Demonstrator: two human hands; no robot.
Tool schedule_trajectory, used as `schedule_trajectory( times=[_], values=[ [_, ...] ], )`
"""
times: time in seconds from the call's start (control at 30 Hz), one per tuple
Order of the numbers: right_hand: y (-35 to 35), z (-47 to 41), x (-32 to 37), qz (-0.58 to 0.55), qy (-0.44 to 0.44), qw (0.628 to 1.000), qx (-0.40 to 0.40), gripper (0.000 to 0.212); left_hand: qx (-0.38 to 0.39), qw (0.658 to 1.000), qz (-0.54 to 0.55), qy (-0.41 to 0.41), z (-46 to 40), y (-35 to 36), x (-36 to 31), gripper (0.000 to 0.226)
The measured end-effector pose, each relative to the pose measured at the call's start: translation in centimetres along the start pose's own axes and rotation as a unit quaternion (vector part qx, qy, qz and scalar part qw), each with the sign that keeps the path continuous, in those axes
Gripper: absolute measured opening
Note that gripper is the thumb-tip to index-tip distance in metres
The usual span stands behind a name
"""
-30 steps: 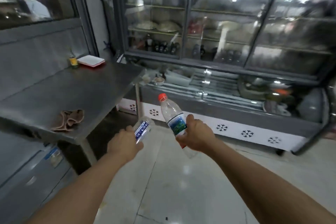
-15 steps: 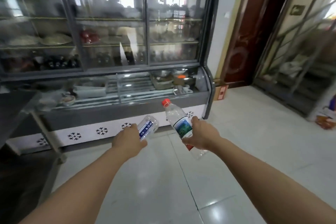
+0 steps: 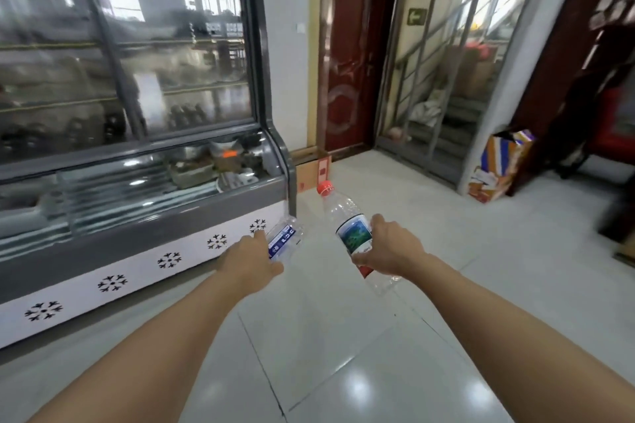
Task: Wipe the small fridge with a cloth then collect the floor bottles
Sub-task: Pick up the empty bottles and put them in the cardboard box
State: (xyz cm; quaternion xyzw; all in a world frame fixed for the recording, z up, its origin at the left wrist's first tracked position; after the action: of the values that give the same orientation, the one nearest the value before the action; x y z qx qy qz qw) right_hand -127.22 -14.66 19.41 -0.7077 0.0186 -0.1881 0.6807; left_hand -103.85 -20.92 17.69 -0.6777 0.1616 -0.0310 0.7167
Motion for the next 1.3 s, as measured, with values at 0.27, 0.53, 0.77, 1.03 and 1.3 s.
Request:
schedule_trajectory(
  times=[0.27, 0.53, 0.77, 1.03, 1.3],
  values=[
    [-2.9, -4.4, -14.3, -0.021, 0.091, 0.996, -0.010, 0.062, 0.010, 0.996, -0.019, 0.084, -7.8, 2.8, -13.8, 0.048],
    [-4.8, -14.7, -24.9, -0.035, 0.147, 0.988, -0.013, 0.062, 0.029, 0.990, -0.005, 0.140, -21.5, 5.8, -25.4, 0.048],
    [-7.8, -26.2, -33.9, -0.045, 0.187, 0.981, -0.014, 0.062, 0.045, 0.985, -0.004, 0.167, -36.0, 6.3, -36.2, 0.050],
    [-10.2, -38.6, -45.9, -0.045, 0.185, 0.982, -0.016, 0.065, 0.049, 0.981, -0.010, 0.190, -47.9, 8.8, -49.6, 0.050],
    [-13.9, -53.3, -59.2, -0.045, 0.123, 0.991, -0.020, 0.062, 0.028, 0.991, 0.001, 0.132, -58.5, 11.1, -61.9, 0.051]
  ],
)
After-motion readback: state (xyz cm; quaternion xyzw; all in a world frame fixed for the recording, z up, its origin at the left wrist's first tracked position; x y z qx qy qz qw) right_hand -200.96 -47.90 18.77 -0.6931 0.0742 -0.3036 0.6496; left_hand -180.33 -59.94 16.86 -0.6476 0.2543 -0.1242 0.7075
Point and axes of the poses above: each hand's wrist, its own z-axis away from the middle knuckle, its own y-axis out of the palm, x = y × z, the point moved 5 cm from there along -z, towards the middle knuckle, and after that the axes turned 1 degree about -y, right-handed, at the moved point
